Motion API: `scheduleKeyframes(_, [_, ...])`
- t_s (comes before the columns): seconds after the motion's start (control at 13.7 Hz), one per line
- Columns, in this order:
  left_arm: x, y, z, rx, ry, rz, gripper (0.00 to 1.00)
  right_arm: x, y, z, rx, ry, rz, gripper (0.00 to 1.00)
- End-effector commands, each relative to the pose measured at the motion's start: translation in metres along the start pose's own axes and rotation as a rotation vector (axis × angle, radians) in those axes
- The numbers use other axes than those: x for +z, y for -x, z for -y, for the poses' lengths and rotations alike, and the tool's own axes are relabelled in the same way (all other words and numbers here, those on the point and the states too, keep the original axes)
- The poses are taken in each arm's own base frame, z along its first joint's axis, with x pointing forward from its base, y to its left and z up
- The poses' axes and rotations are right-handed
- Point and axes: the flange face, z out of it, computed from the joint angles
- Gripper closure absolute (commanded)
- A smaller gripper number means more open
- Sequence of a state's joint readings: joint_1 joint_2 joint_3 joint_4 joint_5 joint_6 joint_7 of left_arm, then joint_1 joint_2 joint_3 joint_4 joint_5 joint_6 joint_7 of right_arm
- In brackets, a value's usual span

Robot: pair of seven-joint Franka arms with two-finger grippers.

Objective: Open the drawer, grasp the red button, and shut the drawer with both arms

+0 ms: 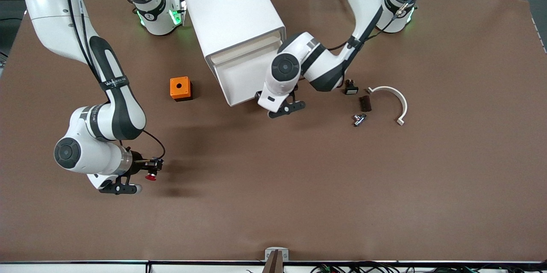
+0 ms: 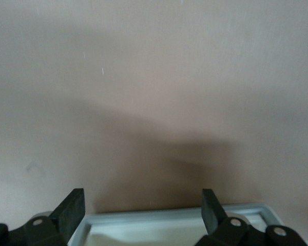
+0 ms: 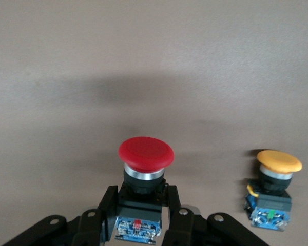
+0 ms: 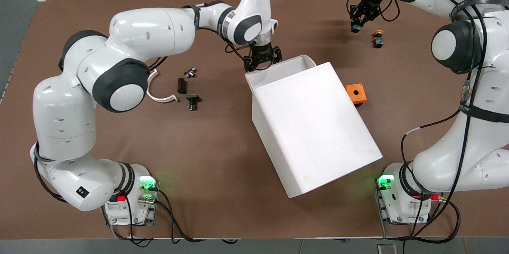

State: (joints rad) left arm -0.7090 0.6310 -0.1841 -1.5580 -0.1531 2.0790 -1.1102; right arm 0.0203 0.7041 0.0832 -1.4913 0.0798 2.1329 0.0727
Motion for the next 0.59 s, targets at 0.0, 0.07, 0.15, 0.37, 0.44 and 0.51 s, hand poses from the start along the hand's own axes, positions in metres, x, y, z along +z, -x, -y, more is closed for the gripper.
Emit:
scheduleKeyframes(0.0, [0.002,0.040,-0.002,-0.013,-0.045,0.019,0.00,0.014,-0.001,-0.018,-0.018,0.011,0.001,0.95])
scheduleKeyframes(0.07, [0.004,0.056,-0.006,-0.009,-0.053,0.035,0.00,0.017,0.001,-0.020,-0.016,0.012,0.008,0.95])
scheduleKeyframes(0.15, [0.004,0.071,-0.009,-0.016,-0.057,0.047,0.00,0.025,0.005,-0.024,-0.012,0.012,0.017,0.95])
scheduleKeyframes(0.37, [0.009,0.102,-0.016,-0.031,-0.070,0.073,0.00,0.050,0.016,-0.026,-0.033,0.016,-0.010,0.95])
scheduleKeyframes(0.44, [0.011,0.109,-0.017,-0.033,-0.072,0.078,0.00,0.052,0.017,-0.028,-0.031,0.016,-0.006,0.93])
scheduleKeyframes(0.51, [0.014,0.114,-0.018,-0.031,-0.076,0.085,0.00,0.052,0.017,-0.032,-0.027,0.016,-0.008,0.90])
